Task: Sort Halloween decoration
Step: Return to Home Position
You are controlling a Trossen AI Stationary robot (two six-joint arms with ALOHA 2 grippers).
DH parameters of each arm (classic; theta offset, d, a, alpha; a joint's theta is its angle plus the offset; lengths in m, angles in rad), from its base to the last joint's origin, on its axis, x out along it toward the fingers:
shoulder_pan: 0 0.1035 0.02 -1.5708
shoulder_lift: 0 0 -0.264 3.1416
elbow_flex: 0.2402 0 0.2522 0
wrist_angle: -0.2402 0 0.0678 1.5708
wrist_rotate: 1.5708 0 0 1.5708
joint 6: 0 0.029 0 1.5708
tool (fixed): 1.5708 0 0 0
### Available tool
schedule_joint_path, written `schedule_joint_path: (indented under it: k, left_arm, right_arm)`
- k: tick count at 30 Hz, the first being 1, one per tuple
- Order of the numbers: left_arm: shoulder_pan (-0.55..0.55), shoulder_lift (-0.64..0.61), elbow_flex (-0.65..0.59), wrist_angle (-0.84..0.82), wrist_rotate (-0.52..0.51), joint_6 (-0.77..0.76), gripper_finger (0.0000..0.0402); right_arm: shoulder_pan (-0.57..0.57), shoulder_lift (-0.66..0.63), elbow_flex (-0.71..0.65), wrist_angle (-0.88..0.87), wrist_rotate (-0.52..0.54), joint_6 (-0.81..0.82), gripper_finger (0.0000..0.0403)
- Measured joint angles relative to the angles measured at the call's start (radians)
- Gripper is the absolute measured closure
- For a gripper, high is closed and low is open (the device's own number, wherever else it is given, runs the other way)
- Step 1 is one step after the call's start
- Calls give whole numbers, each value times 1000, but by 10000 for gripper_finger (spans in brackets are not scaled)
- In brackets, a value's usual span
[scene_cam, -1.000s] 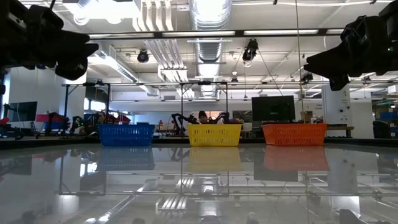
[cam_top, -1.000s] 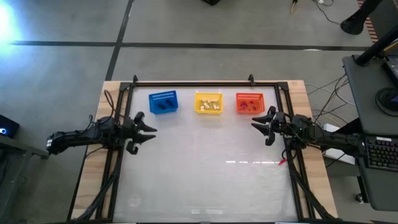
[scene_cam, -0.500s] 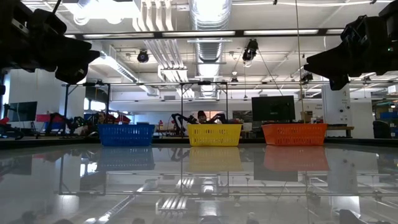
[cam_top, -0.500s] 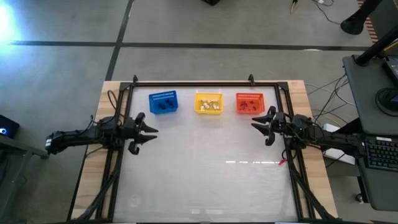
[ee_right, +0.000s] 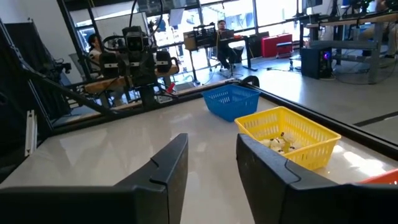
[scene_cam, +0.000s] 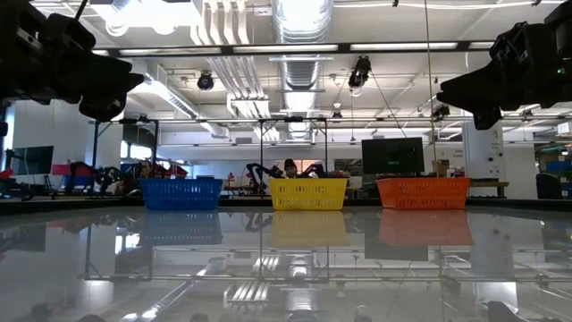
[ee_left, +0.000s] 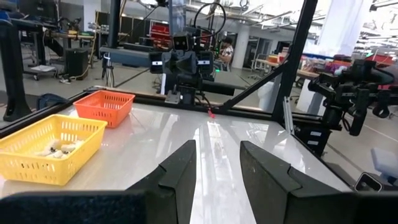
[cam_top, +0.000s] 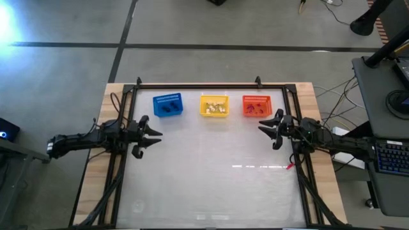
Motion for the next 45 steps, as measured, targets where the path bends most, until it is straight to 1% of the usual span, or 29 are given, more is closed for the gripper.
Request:
schedule_joint_path:
  k: [7, 15, 26, 37, 45]
  left_arm:
    - [0, -20, 0, 0, 0, 0, 294]
    - [0, -20, -1, 2, 0, 0, 294]
    - [0, -19, 0, 1, 0, 0, 294]
    - [0, -11, 7, 7, 0, 0, 294]
    - [0, -11, 8, 7, 0, 0, 294]
  right_arm:
    - [0, -28, 0, -2, 0, 0, 272]
    - [0, -28, 0, -3, 1, 0, 280]
    - [0, -9, 0, -5, 1, 0, 270]
    - [0, -7, 0, -5, 1, 0, 282]
    - [0, -7, 0, -6, 0, 0, 274]
